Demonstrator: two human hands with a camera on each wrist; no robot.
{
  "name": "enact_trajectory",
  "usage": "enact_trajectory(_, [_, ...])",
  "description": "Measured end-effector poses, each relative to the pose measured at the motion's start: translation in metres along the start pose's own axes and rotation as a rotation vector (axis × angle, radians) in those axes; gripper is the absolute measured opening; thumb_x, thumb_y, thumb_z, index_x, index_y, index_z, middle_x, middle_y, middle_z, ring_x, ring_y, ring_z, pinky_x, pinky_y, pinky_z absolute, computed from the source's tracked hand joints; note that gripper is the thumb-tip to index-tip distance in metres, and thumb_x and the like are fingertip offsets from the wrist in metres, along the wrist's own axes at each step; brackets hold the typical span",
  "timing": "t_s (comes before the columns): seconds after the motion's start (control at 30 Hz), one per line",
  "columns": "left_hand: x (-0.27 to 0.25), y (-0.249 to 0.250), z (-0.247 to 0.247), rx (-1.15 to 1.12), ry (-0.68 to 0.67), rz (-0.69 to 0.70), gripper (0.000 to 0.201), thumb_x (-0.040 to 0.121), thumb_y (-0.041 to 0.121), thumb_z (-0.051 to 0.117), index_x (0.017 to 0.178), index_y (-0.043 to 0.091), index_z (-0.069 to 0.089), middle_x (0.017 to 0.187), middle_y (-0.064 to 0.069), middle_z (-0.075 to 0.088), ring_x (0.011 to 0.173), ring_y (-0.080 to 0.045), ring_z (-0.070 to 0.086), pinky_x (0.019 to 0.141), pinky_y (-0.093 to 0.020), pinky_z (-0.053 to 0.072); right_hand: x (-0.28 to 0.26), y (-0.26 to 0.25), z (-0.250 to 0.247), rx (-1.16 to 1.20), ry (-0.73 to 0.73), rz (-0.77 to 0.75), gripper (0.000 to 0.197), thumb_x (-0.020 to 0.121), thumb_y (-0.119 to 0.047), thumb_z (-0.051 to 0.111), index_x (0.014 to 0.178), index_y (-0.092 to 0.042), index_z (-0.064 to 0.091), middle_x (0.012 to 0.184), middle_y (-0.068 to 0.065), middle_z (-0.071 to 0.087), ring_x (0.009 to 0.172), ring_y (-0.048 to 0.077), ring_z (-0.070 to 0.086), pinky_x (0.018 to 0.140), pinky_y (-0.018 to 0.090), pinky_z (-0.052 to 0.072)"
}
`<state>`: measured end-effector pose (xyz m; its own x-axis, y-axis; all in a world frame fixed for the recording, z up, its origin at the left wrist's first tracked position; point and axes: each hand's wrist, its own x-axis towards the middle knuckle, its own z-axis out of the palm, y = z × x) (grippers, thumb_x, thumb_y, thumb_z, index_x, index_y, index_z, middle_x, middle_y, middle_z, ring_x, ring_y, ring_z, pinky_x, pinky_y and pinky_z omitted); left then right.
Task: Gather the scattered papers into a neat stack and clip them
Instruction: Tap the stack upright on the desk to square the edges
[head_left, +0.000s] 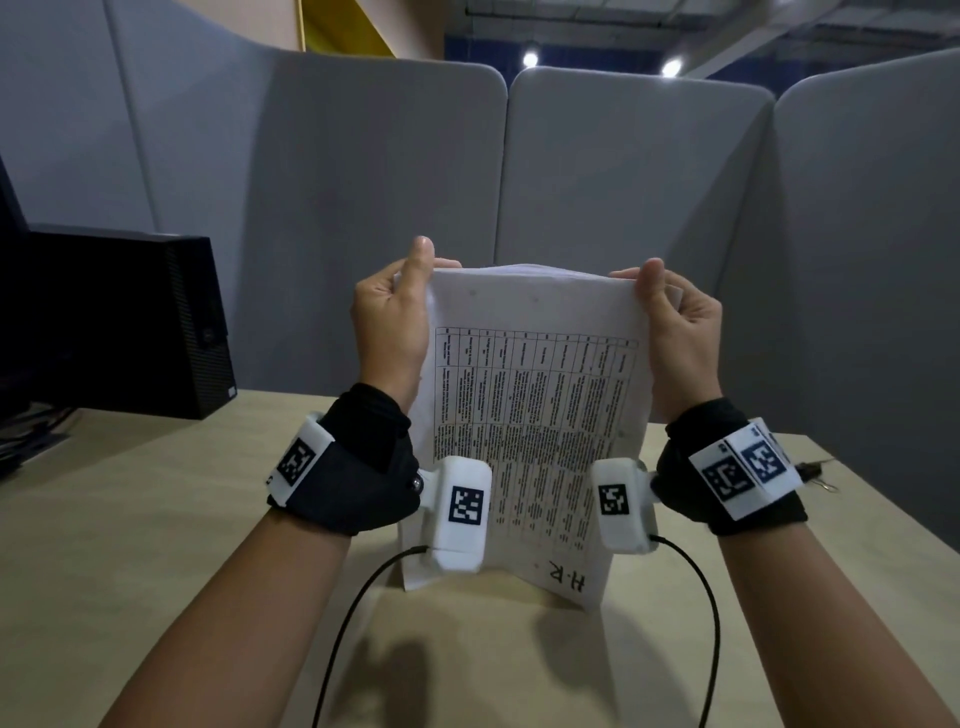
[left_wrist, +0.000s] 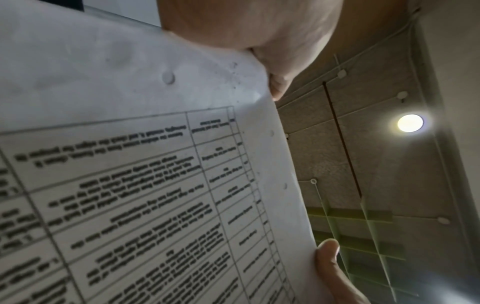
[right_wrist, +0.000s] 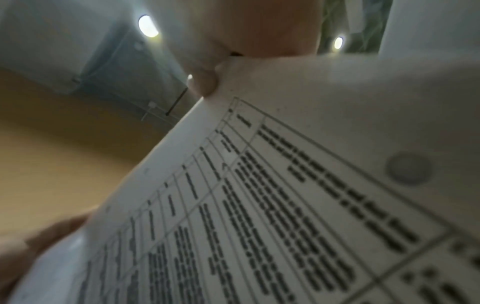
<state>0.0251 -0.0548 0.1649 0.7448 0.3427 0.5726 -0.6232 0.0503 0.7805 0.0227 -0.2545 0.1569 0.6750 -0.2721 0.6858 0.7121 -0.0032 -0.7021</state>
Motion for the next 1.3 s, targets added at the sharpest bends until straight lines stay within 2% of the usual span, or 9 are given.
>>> enact_trajectory(0.1, [-0.003, -0.001, -0.004, -0.066, -0.145, -0.005, 0.027, 0.097, 0.035, 0.043, 0.114, 0.025, 0.061, 0.101, -0.001, 0.069, 0.098, -0.015, 0.066, 0.089, -0.029, 0.052, -0.002, 0.002, -0.006, 0.038, -0.060, -0.003, 0.022, 0.078, -0.040, 0.055, 0.085, -0.025, 0.069, 0.069, -0.013, 0.064, 0.055, -0.003, 0.058, 0.048, 0.013, 0.046])
enact_trajectory(0.2, [-0.005, -0.017, -0.020, -0.094, -0.301, -0.087, 0.077, 0.077, 0.044, 0.061, 0.144, 0.029, 0.028, 0.122, 0.000, 0.056, 0.104, -0.008, 0.060, 0.080, -0.017, 0.055, -0.013, 0.024, -0.021, 0.015, -0.170, 0.127, 0.051, 0.064, -0.040, 0.079, 0.106, -0.022, 0.056, 0.093, -0.002, 0.065, 0.074, 0.004, 0.067, 0.064, 0.023, 0.057])
enact_trajectory(0.27, [-0.013, -0.033, -0.032, -0.080, -0.353, -0.174, 0.087, 0.055, 0.046, 0.074, 0.133, 0.020, 0.044, 0.118, 0.000, 0.062, 0.101, -0.010, 0.064, 0.078, -0.020, 0.057, -0.028, 0.045, -0.027, -0.013, -0.215, 0.260, 0.077, 0.040, -0.049, 0.087, 0.104, -0.017, 0.060, 0.093, 0.001, 0.071, 0.084, 0.015, 0.069, 0.074, 0.031, 0.058])
enact_trajectory(0.4, [-0.041, -0.062, -0.030, 0.020, -0.246, -0.264, 0.022, 0.069, 0.021, 0.075, 0.090, 0.022, 0.066, 0.076, 0.015, 0.072, 0.076, 0.007, 0.067, 0.075, -0.015, 0.052, -0.050, 0.069, -0.024, -0.012, -0.187, 0.331, 0.080, 0.029, -0.061, 0.084, 0.092, -0.016, 0.066, 0.084, -0.003, 0.074, 0.082, 0.014, 0.070, 0.074, 0.030, 0.058])
enact_trajectory(0.53, [-0.034, -0.055, -0.023, -0.047, -0.175, -0.205, 0.017, 0.076, 0.010, 0.073, 0.089, 0.020, 0.068, 0.073, 0.019, 0.073, 0.078, 0.004, 0.069, 0.071, -0.010, 0.052, -0.037, 0.056, -0.022, 0.004, -0.174, 0.250, 0.068, 0.043, -0.049, 0.083, 0.097, -0.012, 0.065, 0.087, -0.004, 0.074, 0.085, 0.013, 0.069, 0.075, 0.031, 0.058])
enact_trajectory(0.7, [-0.037, -0.066, -0.035, -0.017, -0.281, -0.341, 0.064, 0.062, 0.017, 0.080, 0.121, 0.009, 0.057, 0.107, 0.000, 0.070, 0.099, -0.011, 0.067, 0.096, -0.032, 0.049, -0.042, 0.061, -0.038, -0.053, -0.285, 0.397, 0.086, 0.041, -0.043, 0.088, 0.113, -0.007, 0.058, 0.104, 0.007, 0.070, 0.095, 0.021, 0.068, 0.080, 0.036, 0.057])
enact_trajectory(0.77, [-0.042, -0.073, -0.037, 0.019, -0.302, -0.395, 0.068, 0.057, 0.024, 0.081, 0.119, 0.007, 0.057, 0.109, -0.005, 0.068, 0.103, -0.017, 0.064, 0.101, -0.039, 0.045, -0.054, 0.069, -0.038, -0.099, -0.332, 0.442, 0.065, 0.051, -0.032, 0.086, 0.107, -0.011, 0.062, 0.101, 0.006, 0.071, 0.094, 0.020, 0.069, 0.080, 0.035, 0.055])
enact_trajectory(1.07, [-0.040, -0.079, -0.037, 0.019, -0.331, -0.356, 0.025, 0.069, 0.004, 0.076, 0.086, 0.019, 0.066, 0.076, 0.011, 0.074, 0.078, -0.002, 0.070, 0.078, -0.020, 0.051, -0.042, 0.047, -0.038, -0.092, -0.283, 0.382, 0.066, 0.042, -0.040, 0.086, 0.099, -0.015, 0.065, 0.093, 0.000, 0.074, 0.088, 0.016, 0.070, 0.078, 0.032, 0.057])
enact_trajectory(1.3, [-0.047, -0.080, -0.039, -0.012, -0.312, -0.309, 0.027, 0.069, 0.000, 0.076, 0.089, 0.018, 0.068, 0.075, 0.015, 0.074, 0.076, 0.001, 0.069, 0.066, -0.010, 0.053, 0.029, -0.046, -0.023, -0.513, -0.331, 0.008, 0.029, 0.071, -0.008, 0.077, 0.097, -0.014, 0.066, 0.069, -0.013, 0.069, 0.060, -0.009, 0.060, 0.060, 0.008, 0.047])
